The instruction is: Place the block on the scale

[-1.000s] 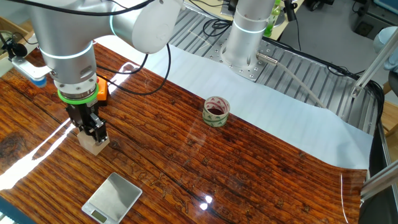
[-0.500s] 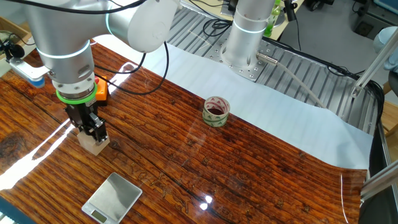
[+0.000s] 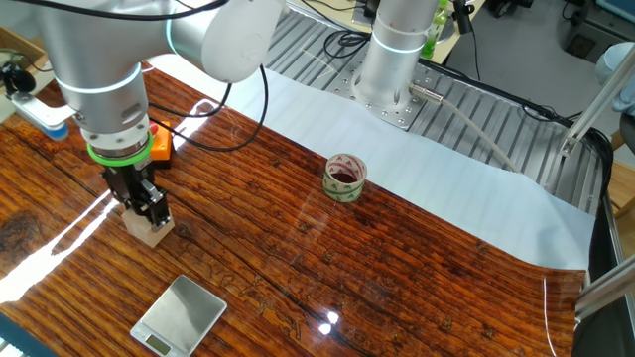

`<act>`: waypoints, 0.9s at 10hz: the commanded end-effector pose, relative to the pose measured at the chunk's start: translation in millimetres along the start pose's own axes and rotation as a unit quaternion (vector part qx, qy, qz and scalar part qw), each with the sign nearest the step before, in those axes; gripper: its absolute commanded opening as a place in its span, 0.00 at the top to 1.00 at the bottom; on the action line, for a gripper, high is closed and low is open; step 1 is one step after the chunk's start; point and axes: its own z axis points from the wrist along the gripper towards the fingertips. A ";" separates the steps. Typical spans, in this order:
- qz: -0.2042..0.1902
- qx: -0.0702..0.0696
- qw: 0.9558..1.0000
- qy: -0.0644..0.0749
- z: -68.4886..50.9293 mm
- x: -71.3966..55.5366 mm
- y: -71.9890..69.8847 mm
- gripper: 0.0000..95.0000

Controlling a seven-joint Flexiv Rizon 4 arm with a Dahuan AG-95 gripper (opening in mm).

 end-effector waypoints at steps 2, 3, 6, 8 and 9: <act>0.000 0.002 1.000 0.000 -5.9 0.0 1.0 1.00; 0.002 0.002 1.000 0.000 -7.0 -0.2 1.2 1.00; 0.007 0.003 1.000 0.005 -16.5 -1.9 4.3 1.00; 0.010 0.001 1.000 0.007 -22.7 -3.1 6.2 1.00; 0.012 0.001 1.000 0.007 -24.2 -3.4 7.3 1.00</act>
